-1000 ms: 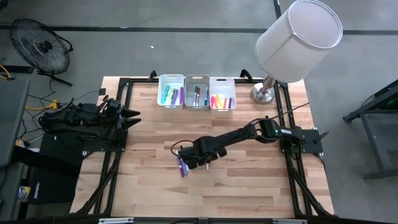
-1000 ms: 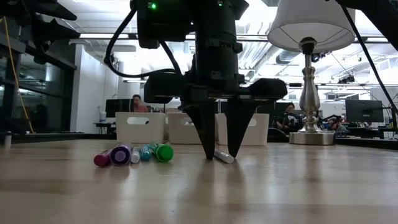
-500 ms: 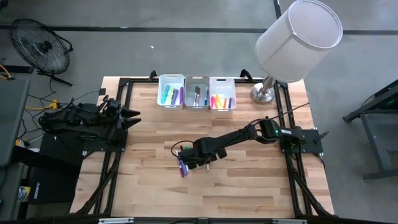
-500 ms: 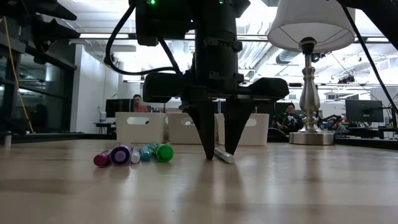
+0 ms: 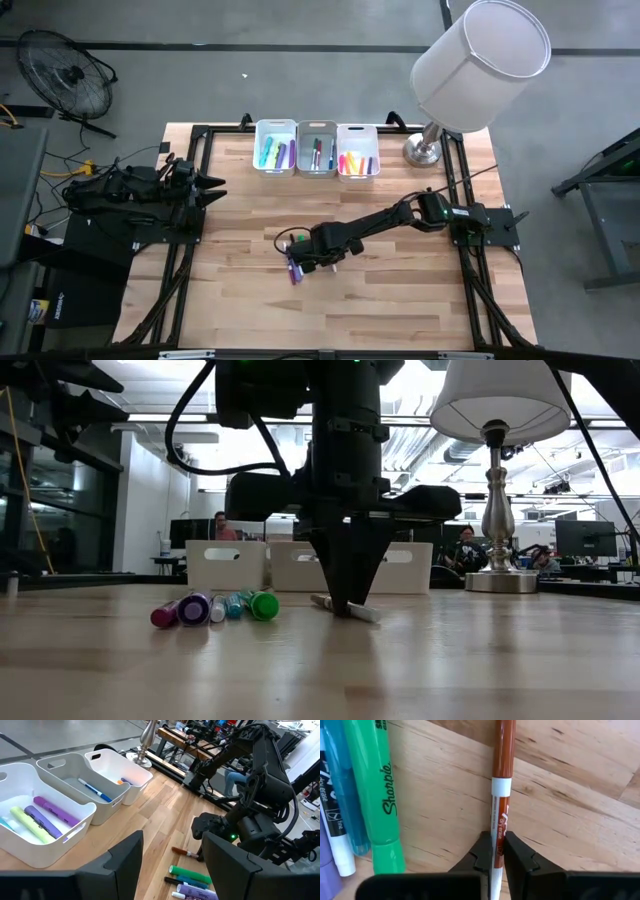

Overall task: Pick & Place Markers
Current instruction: Put the brown marker pen into the gray bin, then put the green highlighter pen into the left white bin

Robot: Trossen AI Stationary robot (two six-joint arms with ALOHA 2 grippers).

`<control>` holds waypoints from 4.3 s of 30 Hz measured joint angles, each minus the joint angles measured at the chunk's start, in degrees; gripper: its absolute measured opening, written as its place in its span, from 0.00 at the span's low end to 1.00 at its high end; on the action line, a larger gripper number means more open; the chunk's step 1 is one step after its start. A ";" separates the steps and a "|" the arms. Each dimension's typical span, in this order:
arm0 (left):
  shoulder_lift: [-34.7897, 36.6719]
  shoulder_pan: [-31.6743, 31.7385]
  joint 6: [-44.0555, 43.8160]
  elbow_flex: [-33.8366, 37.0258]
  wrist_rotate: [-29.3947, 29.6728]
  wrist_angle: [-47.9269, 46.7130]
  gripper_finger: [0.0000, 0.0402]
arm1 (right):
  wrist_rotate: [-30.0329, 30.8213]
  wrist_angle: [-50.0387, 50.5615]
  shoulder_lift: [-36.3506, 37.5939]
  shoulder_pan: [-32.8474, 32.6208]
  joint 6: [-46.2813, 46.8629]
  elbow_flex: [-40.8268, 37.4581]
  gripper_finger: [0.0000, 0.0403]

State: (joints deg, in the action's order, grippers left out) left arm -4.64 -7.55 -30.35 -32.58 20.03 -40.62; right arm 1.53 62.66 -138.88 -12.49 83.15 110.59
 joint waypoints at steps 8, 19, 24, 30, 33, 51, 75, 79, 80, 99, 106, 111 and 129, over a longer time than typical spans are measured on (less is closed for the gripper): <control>0.00 0.02 0.00 -0.02 0.00 0.02 0.50 | -1.39 -0.26 0.00 0.11 -1.32 0.00 0.04; 0.02 0.02 0.00 -0.02 -0.02 0.02 0.50 | -3.15 -0.50 0.11 0.17 -2.54 0.21 0.04; 0.00 0.01 0.02 -0.02 -0.02 0.01 0.50 | -1.65 0.55 1.33 0.50 -2.37 1.47 0.04; 0.01 0.01 0.00 -0.02 -0.01 0.05 0.50 | 1.38 1.77 1.96 1.70 -3.63 4.30 0.04; 0.02 0.01 0.00 -0.02 0.00 0.02 0.50 | 2.26 2.83 2.05 2.99 -4.90 6.99 0.04; 0.02 0.01 0.01 -0.02 -0.02 0.02 0.50 | 7.13 9.30 2.28 18.28 -26.11 22.94 0.04; 0.02 0.02 0.02 -0.02 -0.02 0.02 0.50 | 2.53 3.70 2.52 35.51 -45.91 21.96 0.04; 0.00 0.02 0.02 -0.02 -0.02 0.01 0.50 | 1.90 0.66 2.52 36.71 -42.04 18.57 0.04; 0.01 0.02 0.02 -0.02 -0.02 0.00 0.50 | 1.98 0.19 2.52 36.88 -41.07 17.80 0.04; 0.02 0.02 0.00 -0.02 -0.01 0.02 0.50 | 4.34 -5.06 2.48 37.24 -29.01 9.09 0.16; 0.02 0.00 0.00 -0.02 -0.01 0.02 0.50 | 4.46 -6.62 2.48 37.04 -30.69 9.40 0.17; 0.02 0.02 0.00 -0.02 -0.02 0.00 0.50 | 6.71 -6.83 4.73 35.79 -34.50 9.70 0.17; 0.02 0.02 0.01 -0.02 0.00 0.06 0.50 | 7.79 -2.30 10.85 21.39 -37.42 9.79 0.18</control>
State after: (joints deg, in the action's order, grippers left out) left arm -4.62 -7.53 -30.34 -32.60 20.03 -40.57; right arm 9.32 60.36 -128.03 8.90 45.73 120.38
